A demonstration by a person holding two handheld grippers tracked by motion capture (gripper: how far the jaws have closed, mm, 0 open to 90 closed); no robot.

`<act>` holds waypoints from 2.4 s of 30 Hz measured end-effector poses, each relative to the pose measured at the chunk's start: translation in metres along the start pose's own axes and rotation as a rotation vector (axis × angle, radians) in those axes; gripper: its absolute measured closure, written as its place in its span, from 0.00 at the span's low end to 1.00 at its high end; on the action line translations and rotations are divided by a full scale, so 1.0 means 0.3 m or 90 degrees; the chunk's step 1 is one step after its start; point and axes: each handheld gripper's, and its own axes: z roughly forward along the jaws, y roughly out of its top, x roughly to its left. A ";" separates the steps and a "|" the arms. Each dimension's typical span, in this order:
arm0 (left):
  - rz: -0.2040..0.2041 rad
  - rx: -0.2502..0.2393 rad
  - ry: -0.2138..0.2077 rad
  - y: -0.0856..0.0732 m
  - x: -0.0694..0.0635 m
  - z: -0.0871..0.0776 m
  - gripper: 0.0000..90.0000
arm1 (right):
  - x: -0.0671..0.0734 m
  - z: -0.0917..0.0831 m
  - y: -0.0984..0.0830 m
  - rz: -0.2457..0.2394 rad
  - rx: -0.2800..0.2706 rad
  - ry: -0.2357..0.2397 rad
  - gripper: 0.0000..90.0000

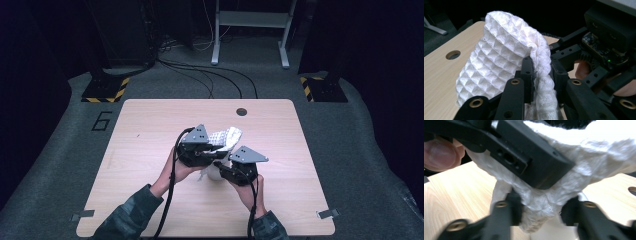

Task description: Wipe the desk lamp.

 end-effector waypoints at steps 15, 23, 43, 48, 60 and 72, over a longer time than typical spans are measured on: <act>-0.003 -0.058 0.046 -0.049 0.029 -0.053 0.21 | -0.052 -0.067 -0.012 -0.018 0.033 -0.032 0.90; -0.007 -0.078 0.072 -0.084 0.056 -0.081 0.00 | -0.109 -0.146 -0.022 -0.006 0.037 -0.078 0.90; -0.065 -0.042 0.094 -0.390 0.151 0.079 0.00 | -0.213 -0.216 -0.112 0.015 0.098 -0.134 0.90; -0.063 -0.034 0.086 -0.412 0.159 0.118 0.00 | -0.218 -0.197 -0.122 0.021 0.106 -0.125 0.89; -0.064 -0.057 0.080 -0.420 0.155 0.182 0.00 | -0.215 -0.160 -0.116 0.017 0.117 -0.112 0.89; -0.062 -0.081 0.052 -0.421 0.150 0.221 0.00 | -0.210 -0.112 -0.107 0.005 0.138 -0.091 0.89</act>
